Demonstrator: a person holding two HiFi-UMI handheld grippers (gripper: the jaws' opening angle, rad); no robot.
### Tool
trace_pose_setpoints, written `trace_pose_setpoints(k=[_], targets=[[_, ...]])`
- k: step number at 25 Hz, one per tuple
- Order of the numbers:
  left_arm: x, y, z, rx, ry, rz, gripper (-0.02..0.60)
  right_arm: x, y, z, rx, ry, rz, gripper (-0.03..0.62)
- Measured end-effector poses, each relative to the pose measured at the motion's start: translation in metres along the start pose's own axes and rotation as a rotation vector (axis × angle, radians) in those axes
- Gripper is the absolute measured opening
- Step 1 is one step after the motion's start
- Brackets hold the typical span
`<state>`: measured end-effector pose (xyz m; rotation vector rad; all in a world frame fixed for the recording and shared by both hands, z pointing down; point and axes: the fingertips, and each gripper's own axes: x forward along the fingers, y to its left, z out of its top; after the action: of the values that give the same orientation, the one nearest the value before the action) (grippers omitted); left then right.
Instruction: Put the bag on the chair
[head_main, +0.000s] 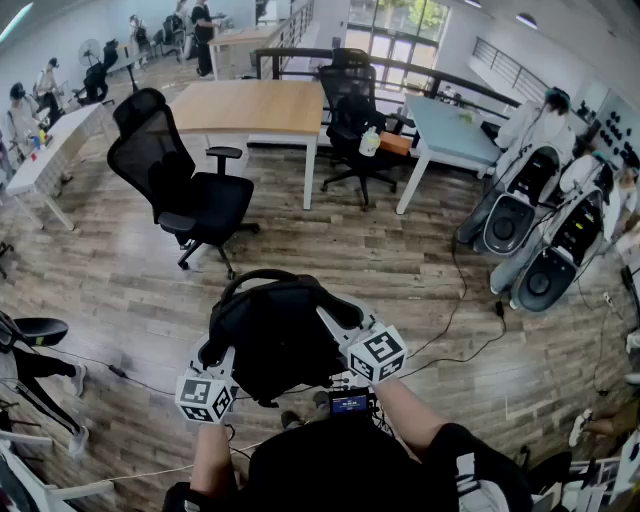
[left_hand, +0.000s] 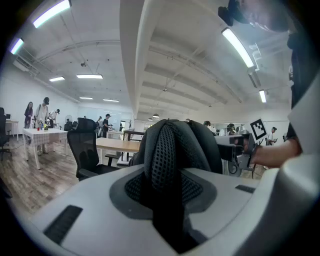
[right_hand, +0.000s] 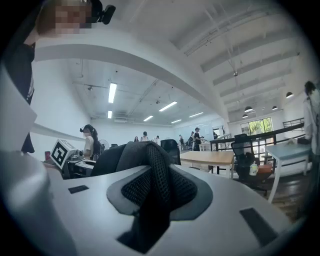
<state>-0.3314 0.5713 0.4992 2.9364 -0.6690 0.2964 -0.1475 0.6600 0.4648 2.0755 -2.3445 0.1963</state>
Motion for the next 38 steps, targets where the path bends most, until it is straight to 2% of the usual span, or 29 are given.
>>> trace_pose_setpoints(k=[4, 9, 29, 38], targets=[[-0.002, -0.007, 0.003, 0.008, 0.010, -0.011, 0.114, -0.007, -0.002, 0.000, 0.016, 0.003, 0.000, 0.110], [-0.015, -0.017, 0.006, 0.007, 0.001, 0.015, 0.114, -0.015, 0.004, 0.005, 0.013, -0.009, 0.045, 0.111], [0.003, -0.042, -0.009, -0.041, 0.033, 0.035, 0.115, -0.029, -0.023, -0.006, 0.036, -0.001, 0.087, 0.115], [0.001, -0.068, -0.009, -0.046, 0.039, 0.060, 0.115, -0.046, -0.034, -0.006, 0.051, -0.008, 0.131, 0.115]])
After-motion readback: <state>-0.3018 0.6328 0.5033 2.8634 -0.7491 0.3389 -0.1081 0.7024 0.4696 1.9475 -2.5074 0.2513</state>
